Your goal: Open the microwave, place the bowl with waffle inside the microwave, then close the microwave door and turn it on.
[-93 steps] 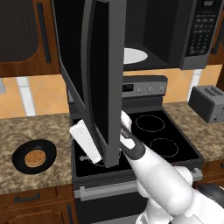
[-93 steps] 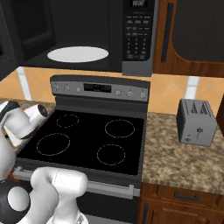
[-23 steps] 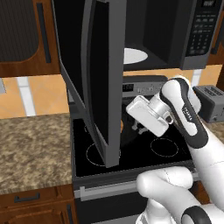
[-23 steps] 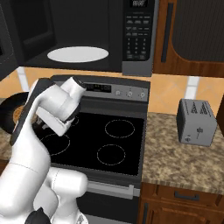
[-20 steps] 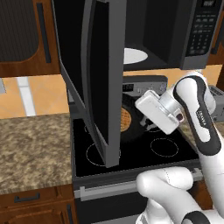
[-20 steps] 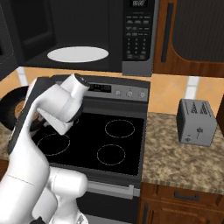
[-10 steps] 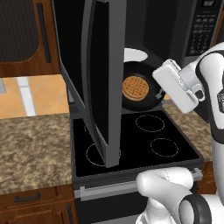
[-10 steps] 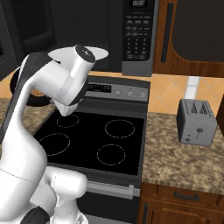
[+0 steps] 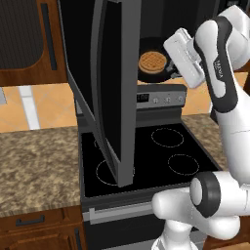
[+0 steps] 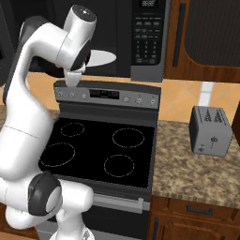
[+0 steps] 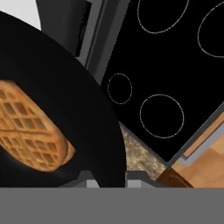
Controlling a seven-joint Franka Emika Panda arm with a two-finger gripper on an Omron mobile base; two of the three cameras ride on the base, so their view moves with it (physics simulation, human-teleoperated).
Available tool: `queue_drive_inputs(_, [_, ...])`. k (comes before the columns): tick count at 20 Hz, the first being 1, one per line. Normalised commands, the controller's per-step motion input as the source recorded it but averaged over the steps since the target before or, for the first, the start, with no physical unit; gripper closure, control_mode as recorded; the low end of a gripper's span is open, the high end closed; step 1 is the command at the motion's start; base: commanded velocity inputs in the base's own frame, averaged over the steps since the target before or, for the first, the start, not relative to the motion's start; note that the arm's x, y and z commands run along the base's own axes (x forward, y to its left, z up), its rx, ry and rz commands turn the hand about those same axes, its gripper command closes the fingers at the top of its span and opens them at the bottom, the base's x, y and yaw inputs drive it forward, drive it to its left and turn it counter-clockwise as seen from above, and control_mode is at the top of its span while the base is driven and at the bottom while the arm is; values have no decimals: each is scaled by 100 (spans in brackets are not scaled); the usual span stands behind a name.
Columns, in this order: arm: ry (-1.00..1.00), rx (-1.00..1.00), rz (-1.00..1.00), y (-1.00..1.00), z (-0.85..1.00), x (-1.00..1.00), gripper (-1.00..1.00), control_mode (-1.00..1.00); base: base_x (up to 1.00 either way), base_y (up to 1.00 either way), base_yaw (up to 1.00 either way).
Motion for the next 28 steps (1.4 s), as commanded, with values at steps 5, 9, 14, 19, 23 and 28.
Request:
queue_drive_inputs(5, [-3,0,-20,3,-8,98,100,-100,0,0,0])
queue_drive_inputs(9, [-11,0,-18,6,-18,99,100,-100,0,0,0])
queue_drive_inputs(14, [-5,0,-17,32,-30,93,100,-100,0,0,0])
queue_drive_inputs(19, [0,0,-6,12,-15,52,-100,-100,0,0,0])
queue_drive_inputs(23, [-2,0,0,0,0,-5,-100,-100,0,0,0])
queue_drive_inputs(28, [-16,0,0,0,0,-86,-100,-100,0,0,0])
